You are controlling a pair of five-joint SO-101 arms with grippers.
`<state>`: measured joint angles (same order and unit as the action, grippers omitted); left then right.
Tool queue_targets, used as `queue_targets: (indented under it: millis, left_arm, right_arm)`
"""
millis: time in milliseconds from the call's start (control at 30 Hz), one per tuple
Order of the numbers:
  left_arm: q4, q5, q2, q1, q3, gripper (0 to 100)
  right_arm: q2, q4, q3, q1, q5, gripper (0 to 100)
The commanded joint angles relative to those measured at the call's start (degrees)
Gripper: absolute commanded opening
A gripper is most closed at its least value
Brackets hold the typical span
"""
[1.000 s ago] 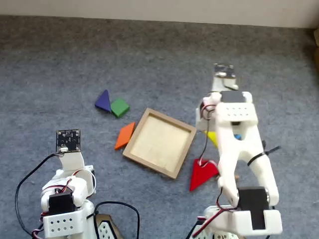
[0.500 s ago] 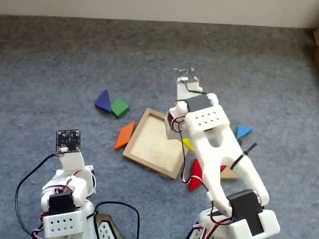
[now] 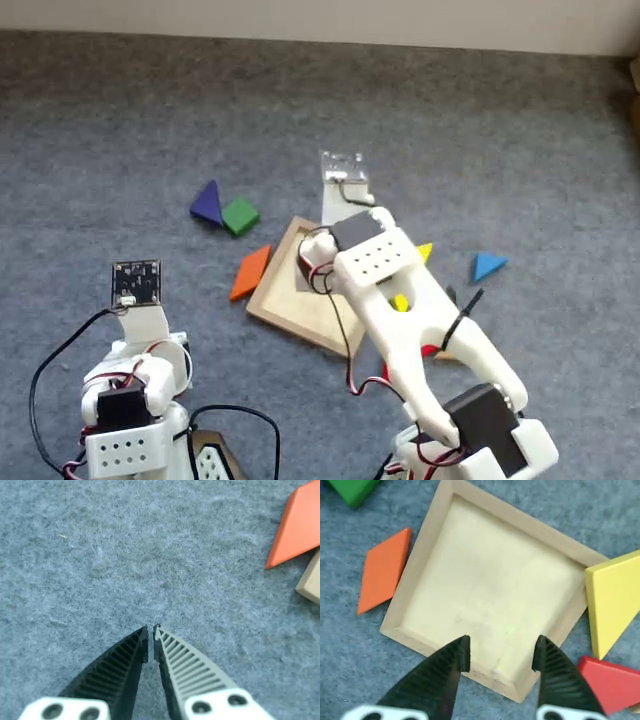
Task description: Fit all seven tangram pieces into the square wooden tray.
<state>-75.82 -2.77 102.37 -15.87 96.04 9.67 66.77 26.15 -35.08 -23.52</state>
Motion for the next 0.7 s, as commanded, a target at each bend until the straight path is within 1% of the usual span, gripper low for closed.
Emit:
queue_targets:
  millis: [0,133,300,333,433,533,667]
  left_arm:
    - [-0.18,0.00,1.89,-0.40,1.10,4]
    - [-0.18,0.00,1.89,-0.40,1.10,4]
    - [-0.18,0.00,1.89,-0.40,1.10,4]
    - [-0.18,0.00,1.89,-0.40,1.10,4]
    - [-0.18,0.00,1.89,-0.40,1.10,4]
    - [-0.18,0.00,1.89,-0.40,1.10,4]
    - [-0.18,0.00,1.89,-0.40,1.10,4]
  right_arm:
    - [1.36,-1.63,-0.48,0.75,-0.62,19.3]
    - [4.44,2.07,-0.57,3.82,-0.35,19.2]
    - [14.81,6.37,-0.22,9.98,-0.18,19.2]
    - [17.19,6.55,-0.22,11.91,0.97,19.1]
    - [21.67,6.20,1.89,17.19,7.47,18.6]
    - [22.46,4.62,5.76,22.02,12.13,12.5]
    - [20.26,-4.00,10.51,29.05,18.11,0.0]
